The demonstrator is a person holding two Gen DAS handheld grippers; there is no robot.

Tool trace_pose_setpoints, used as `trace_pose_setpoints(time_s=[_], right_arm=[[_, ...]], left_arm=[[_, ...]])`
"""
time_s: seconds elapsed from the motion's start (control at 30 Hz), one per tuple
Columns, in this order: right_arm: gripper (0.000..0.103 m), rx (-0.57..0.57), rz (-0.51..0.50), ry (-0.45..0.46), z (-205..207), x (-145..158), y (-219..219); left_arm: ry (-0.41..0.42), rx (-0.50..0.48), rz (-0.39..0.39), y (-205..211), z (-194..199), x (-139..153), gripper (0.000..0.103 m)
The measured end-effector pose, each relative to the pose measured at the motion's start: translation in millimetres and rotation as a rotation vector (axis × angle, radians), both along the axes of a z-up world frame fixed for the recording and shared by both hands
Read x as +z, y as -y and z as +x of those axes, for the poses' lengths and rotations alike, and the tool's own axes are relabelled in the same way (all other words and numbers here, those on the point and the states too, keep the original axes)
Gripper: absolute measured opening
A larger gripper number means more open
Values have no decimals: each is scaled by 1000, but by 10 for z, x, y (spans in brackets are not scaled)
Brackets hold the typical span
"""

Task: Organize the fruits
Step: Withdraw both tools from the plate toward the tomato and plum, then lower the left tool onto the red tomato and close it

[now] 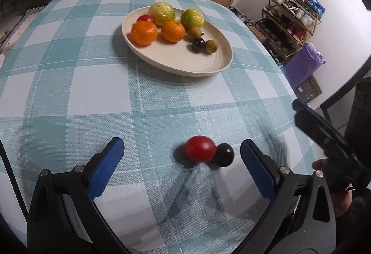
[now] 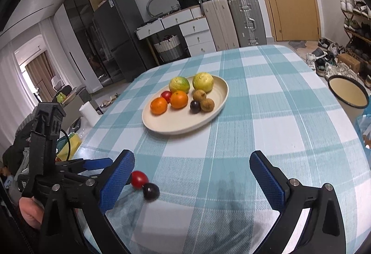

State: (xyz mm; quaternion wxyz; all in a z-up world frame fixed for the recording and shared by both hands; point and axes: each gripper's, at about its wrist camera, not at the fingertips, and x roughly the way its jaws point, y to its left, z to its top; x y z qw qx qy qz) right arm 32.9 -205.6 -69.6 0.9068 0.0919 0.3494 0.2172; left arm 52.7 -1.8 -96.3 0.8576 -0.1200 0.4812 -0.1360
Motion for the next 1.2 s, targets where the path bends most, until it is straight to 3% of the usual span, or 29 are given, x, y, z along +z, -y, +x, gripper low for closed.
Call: trace_pose_setpoints(time_s=[0.43,0.5,0.9,1.2], right_arm=[[102,27,2,-34,-32,-115,-35],[102,28,-1,-36,-32,-120,-39],[102,42,-8,-58,-24,-164,-79],[102,121,-8,-93,-56,-242,-231]], left_arm=[[-18,-94,-85,46,8,-36,46],[-36,-107,-102,50,20,-75,30],[-27,-83,-131,-93,42,-40,24],[-35,-62,-163,-220,19,-74,24]])
